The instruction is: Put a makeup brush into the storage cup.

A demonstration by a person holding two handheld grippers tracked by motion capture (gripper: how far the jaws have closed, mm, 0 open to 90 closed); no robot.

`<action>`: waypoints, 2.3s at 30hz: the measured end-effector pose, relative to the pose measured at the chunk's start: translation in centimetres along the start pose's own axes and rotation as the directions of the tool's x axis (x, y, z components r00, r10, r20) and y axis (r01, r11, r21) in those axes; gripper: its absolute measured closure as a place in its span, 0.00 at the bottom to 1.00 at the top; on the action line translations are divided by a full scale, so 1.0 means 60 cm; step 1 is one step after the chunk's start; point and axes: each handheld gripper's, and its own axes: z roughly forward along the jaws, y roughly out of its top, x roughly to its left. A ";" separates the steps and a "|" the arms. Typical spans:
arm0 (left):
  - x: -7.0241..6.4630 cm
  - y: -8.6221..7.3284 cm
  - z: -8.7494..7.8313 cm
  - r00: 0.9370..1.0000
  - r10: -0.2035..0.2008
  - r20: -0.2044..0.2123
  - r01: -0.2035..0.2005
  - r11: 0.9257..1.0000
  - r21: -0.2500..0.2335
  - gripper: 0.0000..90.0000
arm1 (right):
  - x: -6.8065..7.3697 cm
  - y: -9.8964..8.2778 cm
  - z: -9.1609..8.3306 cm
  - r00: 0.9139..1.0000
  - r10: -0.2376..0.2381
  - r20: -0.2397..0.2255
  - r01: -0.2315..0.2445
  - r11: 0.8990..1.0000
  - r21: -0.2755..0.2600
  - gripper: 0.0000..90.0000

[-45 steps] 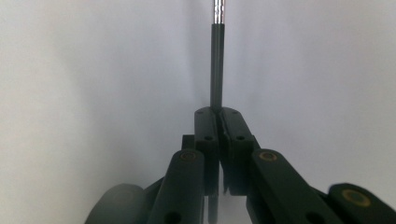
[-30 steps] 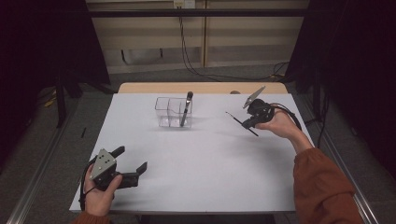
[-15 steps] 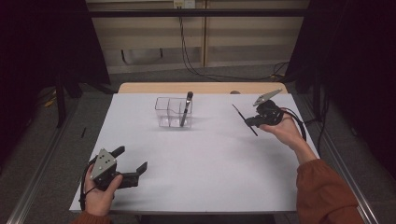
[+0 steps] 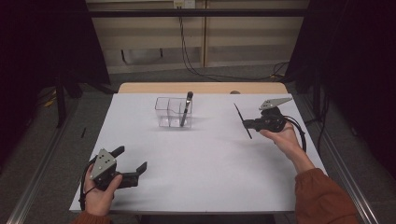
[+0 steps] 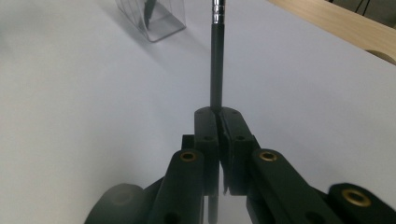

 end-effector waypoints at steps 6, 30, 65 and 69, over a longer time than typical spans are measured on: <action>0.000 0.000 0.000 1.000 -0.001 -0.001 0.001 1.000 -0.002 0.03 | 0.008 -0.009 -0.004 1.000 -0.012 0.005 0.013 0.999 -0.046 0.97; -0.002 0.001 -0.004 1.000 -0.005 -0.006 0.005 1.000 -0.011 0.03 | 0.058 -0.031 -0.034 1.000 -0.008 -0.030 0.000 0.964 -0.266 0.96; -0.021 0.017 0.004 0.999 -0.013 0.053 0.015 1.000 -0.024 0.03 | 0.153 -0.035 -0.032 0.986 -0.071 -0.149 0.022 0.950 -0.312 0.96; -0.030 0.023 0.012 0.997 0.003 0.075 -0.001 1.000 -0.021 0.03 | 0.164 -0.033 -0.027 0.983 -0.080 -0.164 0.026 0.951 -0.309 0.96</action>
